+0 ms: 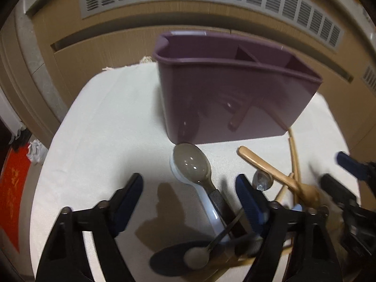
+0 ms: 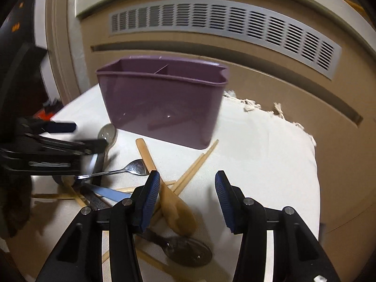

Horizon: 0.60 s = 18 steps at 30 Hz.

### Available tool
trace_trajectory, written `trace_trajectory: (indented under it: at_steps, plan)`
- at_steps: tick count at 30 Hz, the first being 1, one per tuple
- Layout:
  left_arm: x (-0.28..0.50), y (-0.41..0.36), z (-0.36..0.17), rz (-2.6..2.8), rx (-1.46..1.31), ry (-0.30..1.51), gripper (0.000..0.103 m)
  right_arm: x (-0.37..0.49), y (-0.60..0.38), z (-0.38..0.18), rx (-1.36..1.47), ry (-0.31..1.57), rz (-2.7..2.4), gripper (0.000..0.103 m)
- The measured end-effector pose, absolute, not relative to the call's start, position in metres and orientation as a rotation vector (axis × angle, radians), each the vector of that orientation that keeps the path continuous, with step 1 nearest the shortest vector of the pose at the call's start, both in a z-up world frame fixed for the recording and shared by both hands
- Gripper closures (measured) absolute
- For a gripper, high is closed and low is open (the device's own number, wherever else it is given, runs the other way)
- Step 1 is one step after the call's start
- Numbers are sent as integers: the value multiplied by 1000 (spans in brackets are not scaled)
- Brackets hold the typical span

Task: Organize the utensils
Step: 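Grasp the grey metal spoon with the left gripper while the right gripper approaches the wooden spoon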

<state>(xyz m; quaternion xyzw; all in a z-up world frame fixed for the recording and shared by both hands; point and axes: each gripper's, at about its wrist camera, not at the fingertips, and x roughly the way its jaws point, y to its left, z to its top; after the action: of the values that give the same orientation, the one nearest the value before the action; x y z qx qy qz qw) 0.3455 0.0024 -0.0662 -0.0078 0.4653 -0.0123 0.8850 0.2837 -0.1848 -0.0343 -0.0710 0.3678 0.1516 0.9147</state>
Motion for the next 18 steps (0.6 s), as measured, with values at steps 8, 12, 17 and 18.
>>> trace_trajectory:
  at_steps: [8,12,17,18]
  plan:
    - [373,-7,-79,81,16,1038,36,269,-199,-25,-99,690,321,44]
    - [377,-5,-81,54,-14,1061,42,268,-199,-27,-91,695,328,43]
    - [366,-7,-75,6,22,1011,66,271,-199,-31,-89,709,322,43]
    - [362,-4,-71,-6,11,991,66,271,-199,-31,-89,708,320,43]
